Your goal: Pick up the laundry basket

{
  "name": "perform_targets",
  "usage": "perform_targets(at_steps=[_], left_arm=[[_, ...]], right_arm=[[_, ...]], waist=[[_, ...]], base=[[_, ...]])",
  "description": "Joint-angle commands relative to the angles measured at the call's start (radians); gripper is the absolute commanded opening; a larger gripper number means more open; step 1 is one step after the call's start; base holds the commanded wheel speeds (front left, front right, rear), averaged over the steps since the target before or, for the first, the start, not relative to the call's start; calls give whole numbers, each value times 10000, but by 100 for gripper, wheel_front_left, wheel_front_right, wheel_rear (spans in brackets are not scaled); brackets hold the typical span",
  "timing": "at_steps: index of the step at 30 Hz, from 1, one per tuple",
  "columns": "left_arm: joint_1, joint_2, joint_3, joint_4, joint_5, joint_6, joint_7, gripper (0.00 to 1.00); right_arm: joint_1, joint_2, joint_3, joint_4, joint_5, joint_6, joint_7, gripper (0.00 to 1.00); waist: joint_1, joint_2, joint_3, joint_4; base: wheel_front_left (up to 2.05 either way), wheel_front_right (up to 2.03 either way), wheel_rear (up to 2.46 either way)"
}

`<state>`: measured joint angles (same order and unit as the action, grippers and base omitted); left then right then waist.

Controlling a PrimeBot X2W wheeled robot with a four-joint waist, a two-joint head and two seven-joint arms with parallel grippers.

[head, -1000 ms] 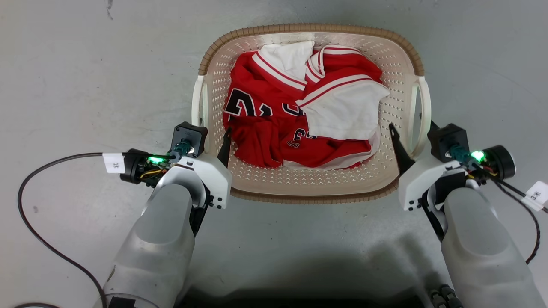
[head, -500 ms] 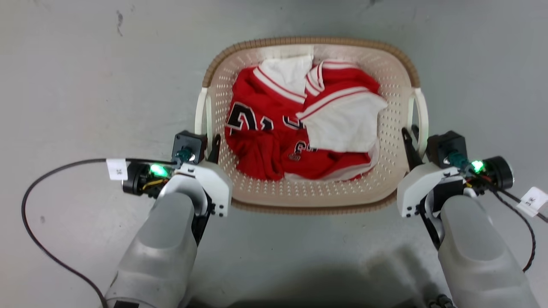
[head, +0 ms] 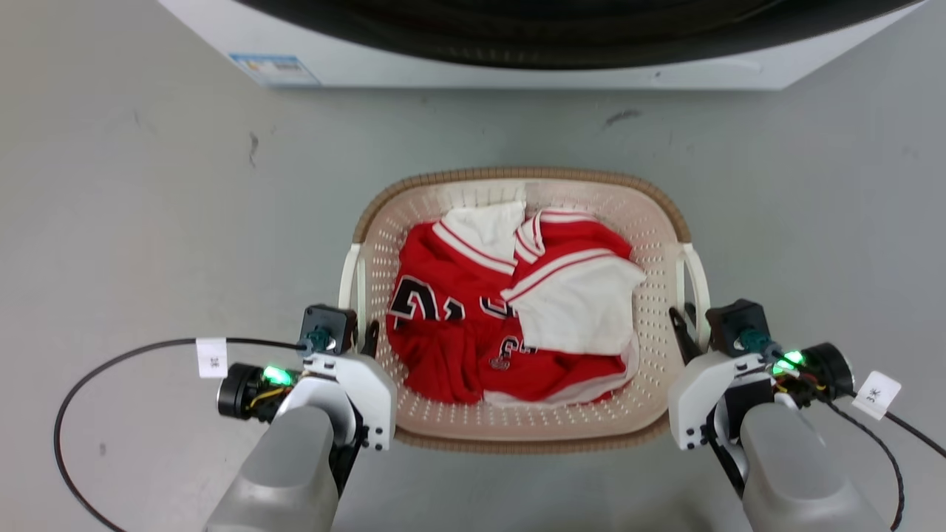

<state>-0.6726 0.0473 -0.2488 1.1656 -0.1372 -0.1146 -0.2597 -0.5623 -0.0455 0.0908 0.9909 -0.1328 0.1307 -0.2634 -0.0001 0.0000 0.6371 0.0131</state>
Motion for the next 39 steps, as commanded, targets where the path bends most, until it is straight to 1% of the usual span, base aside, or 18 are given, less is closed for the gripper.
perform_targets(at_steps=[1, 13, 20, 23, 39], left_arm=[[132, 55, -78, 78, -58, -72, -84, 0], [866, 54, -615, 863, -553, -155, -87, 0], [1345, 54, -1023, 1084, -1010, -162, 361, 0], [1470, 48, -1281, 1091, -1208, -166, 380, 0], [2545, 27, -2281, 1140, -2481, -171, 1255, 0]], right_arm=[[183, -83, 164, 164, 22, 0, -20, 0], [652, -77, 1102, 1382, 688, 13, -18, 0], [851, -79, 1830, 2163, 1212, 11, -20, 0], [912, -73, 2161, 2401, 1502, 13, 28, 0], [1731, -47, 3849, 2760, 3006, 16, 1158, 0]], waist=[[1, 0, -711, -77], [1, 0, -2681, -144], [1, 0, -3695, -176], [1, 0, -4041, -174], [1, 0, -5946, -263]], base=[[0, 0, 0], [0, 0, 0], [0, 0, 0], [0, 0, 0], [0, 0, 0]])
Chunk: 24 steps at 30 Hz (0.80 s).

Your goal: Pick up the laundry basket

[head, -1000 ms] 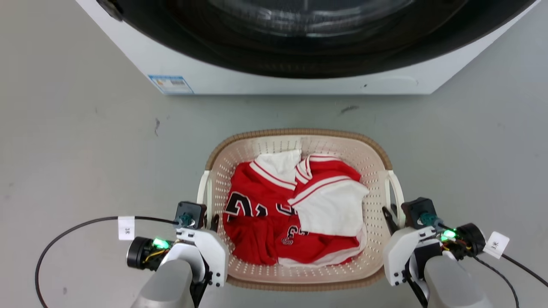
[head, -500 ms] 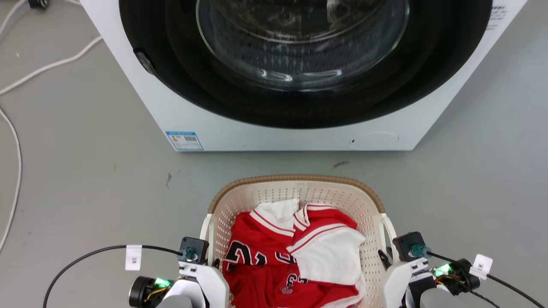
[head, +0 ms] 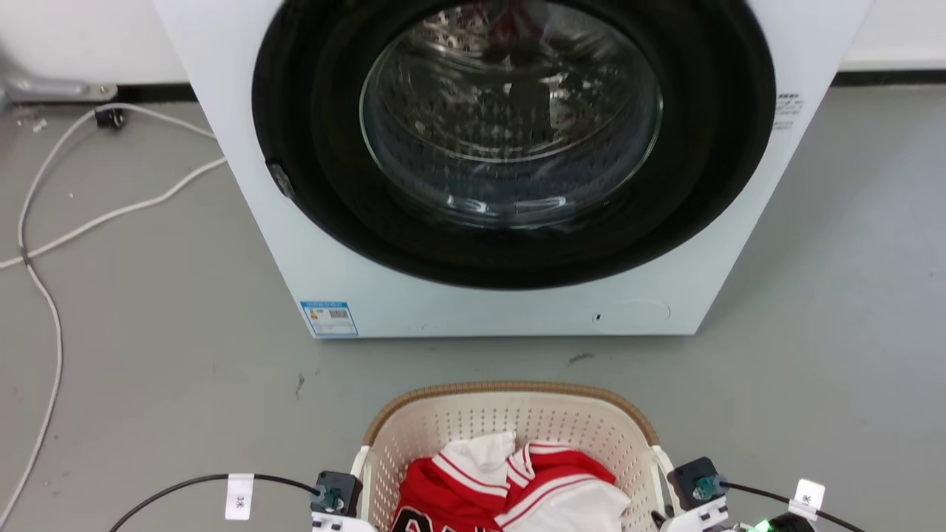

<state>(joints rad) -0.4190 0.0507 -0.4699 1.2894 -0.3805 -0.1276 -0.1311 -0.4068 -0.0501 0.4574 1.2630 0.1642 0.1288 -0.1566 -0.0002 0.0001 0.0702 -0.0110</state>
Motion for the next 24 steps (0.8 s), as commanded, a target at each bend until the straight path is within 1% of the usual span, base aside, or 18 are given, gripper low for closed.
perform_targets(at_steps=[1, 12, 24], left_arm=[[61, -7, -129, -101, -120, -40, 14, 0], [399, 56, -642, -86, -675, -43, 317, 0], [577, 169, -1098, -76, -1196, -43, 347, 0]], right_arm=[[243, -1, 275, 41, 98, 35, 126, 0], [484, 8, 1039, 70, 666, 41, 405, 0], [626, 8, 1328, 197, 996, 43, 522, 0]], waist=[[2, -1, -374, -30], [2, -1, -898, -90], [2, -1, -1157, -125]], base=[[0, 0, 0], [0, 0, 0], [0, 0, 0]])
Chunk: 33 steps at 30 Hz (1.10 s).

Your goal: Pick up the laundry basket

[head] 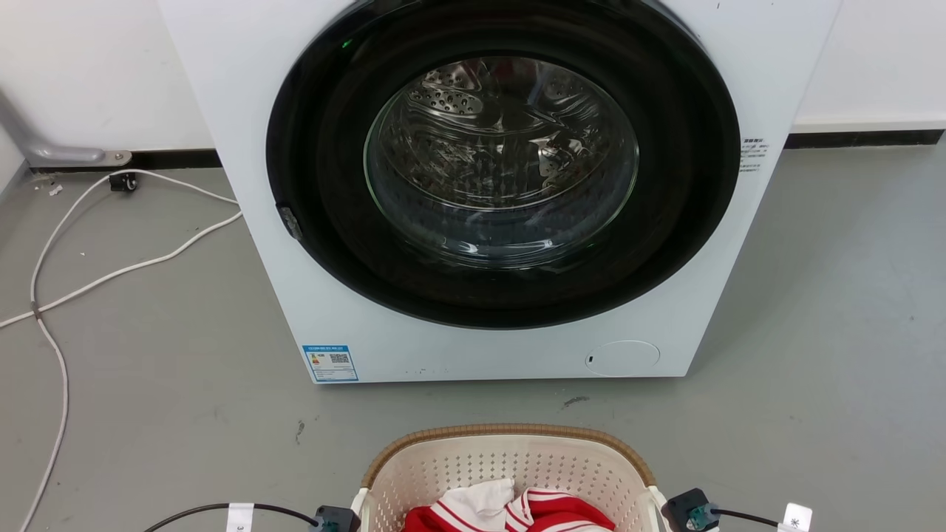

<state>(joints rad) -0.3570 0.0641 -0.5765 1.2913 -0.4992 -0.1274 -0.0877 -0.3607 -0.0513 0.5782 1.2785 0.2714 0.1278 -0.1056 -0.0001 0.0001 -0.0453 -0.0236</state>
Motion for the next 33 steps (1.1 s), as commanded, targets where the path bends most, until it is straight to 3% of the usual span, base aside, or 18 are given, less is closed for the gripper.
perform_targets(at_steps=[1, 33], left_arm=[[-47, 41, -64, -96, -44, -44, -99, 0], [-71, 162, -897, -74, -1063, -44, -245, 0]], right_arm=[[170, 20, 143, 50, -58, 52, 14, 0], [242, 19, 313, 113, 88, 53, -38, 0]], waist=[[1, -1, -15, 2], [1, -1, -78, -21]], base=[[0, 0, 0], [0, 0, 0]])
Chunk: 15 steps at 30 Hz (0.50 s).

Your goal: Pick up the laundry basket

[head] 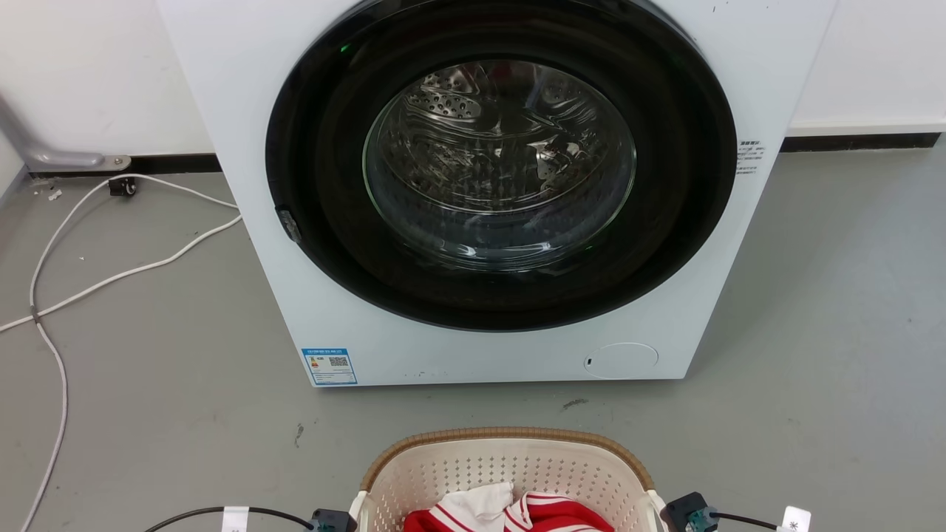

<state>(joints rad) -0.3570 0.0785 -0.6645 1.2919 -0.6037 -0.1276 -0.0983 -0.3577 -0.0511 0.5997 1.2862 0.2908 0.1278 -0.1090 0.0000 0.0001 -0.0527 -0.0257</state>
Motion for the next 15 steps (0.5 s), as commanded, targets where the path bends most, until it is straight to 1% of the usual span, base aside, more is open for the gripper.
perform_targets(at_steps=[1, 15], left_arm=[[-70, 24, -38, -79, -37, -42, -142, 0], [-76, 18, -278, -76, -379, -43, -178, 0]], right_arm=[[212, 17, 92, 37, -126, 53, 1, 0], [208, 17, -126, 38, -383, 53, 34, 0]], waist=[[0, -1, -9, -5], [0, -1, -72, -8]], base=[[0, 0, 0], [0, 0, 0]])
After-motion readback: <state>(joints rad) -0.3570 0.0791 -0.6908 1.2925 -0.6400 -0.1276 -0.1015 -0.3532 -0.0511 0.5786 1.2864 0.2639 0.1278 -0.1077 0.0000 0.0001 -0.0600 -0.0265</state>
